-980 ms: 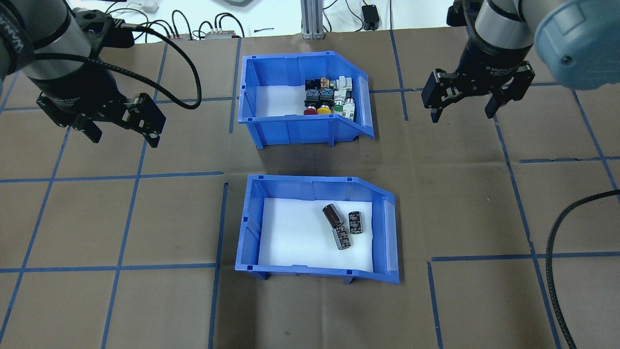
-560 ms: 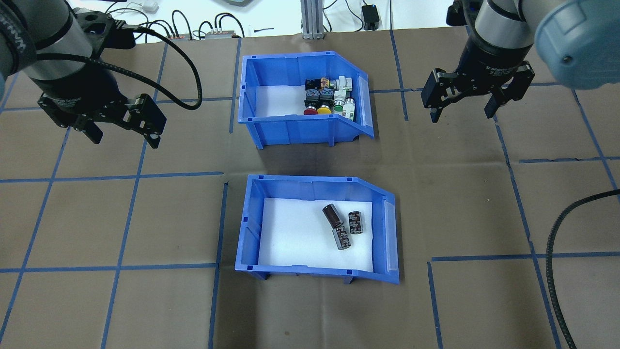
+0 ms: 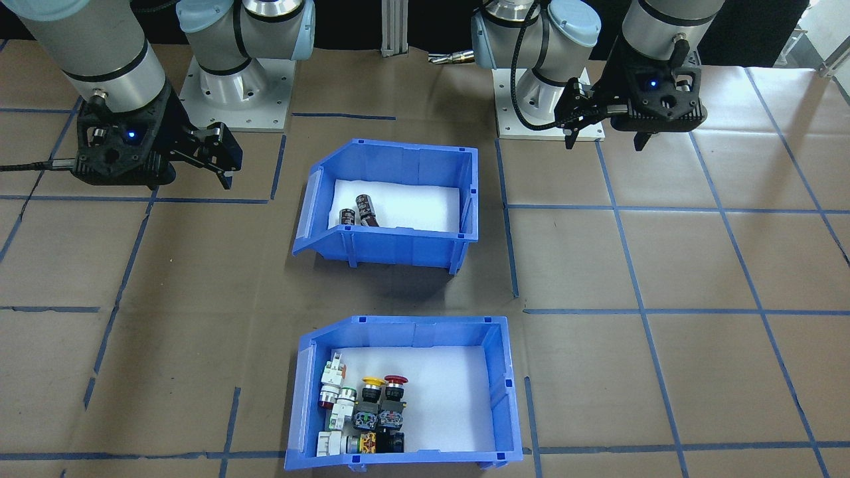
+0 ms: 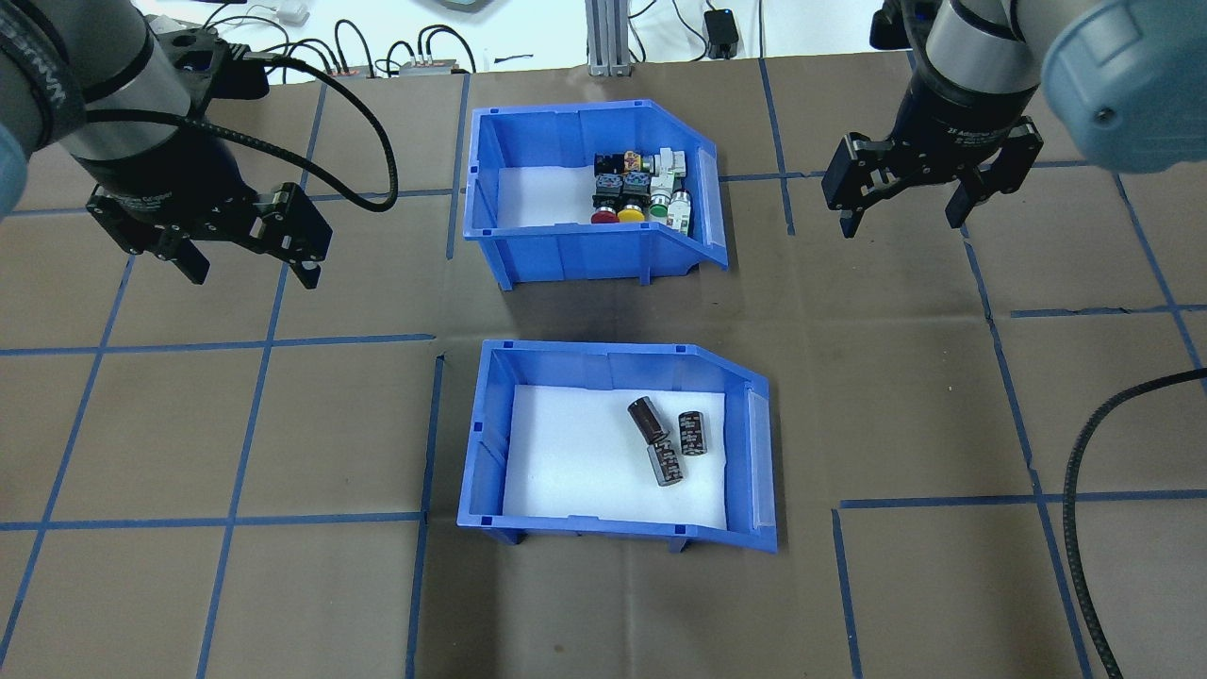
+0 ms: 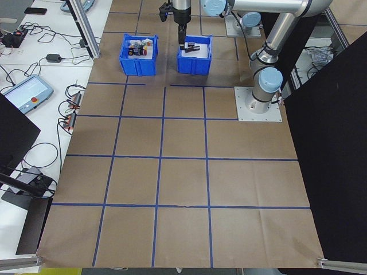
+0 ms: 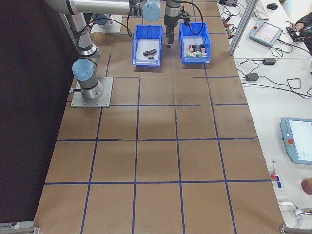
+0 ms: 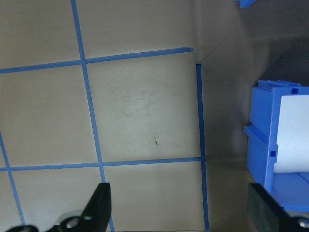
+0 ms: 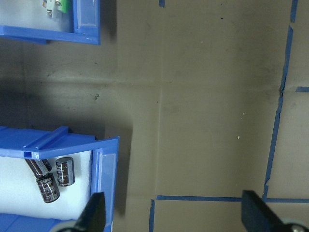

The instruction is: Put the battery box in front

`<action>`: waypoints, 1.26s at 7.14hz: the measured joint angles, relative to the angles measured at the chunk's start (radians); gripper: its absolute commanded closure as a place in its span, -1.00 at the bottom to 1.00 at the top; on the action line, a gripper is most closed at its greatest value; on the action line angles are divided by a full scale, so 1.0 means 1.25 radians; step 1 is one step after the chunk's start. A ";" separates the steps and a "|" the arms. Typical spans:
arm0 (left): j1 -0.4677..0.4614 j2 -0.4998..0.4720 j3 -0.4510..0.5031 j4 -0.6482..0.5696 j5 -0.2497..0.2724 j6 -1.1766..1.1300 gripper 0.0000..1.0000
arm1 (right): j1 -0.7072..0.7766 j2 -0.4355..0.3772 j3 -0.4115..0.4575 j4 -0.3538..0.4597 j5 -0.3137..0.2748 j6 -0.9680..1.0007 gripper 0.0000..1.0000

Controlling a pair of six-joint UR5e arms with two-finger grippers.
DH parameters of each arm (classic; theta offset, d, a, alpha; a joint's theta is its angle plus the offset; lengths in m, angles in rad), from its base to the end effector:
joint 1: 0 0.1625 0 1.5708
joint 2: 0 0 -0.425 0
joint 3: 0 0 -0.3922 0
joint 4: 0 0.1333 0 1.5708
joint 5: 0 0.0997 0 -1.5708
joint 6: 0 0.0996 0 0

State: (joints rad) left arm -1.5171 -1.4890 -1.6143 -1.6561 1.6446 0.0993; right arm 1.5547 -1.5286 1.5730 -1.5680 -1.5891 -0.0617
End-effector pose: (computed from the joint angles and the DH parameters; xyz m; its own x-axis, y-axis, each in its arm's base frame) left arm -0.1015 -0.4582 0.4972 -0.9964 0.0491 -0.0686 0.0454 0.9975 0.0541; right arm 0.1233 -0.5067 0.4655 -0.9988 -0.0464 0.0153 -0.0456 0.9978 0.0482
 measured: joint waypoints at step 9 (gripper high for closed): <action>-0.062 0.054 -0.097 0.002 -0.097 -0.553 -1.00 | 0.064 0.143 -0.191 -0.016 -0.003 -0.424 -1.00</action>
State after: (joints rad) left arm -1.5948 -1.4217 -1.7356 -1.6538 1.5230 -0.5924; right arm 1.6346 -1.3493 1.3340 -1.5883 -1.5929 -0.5921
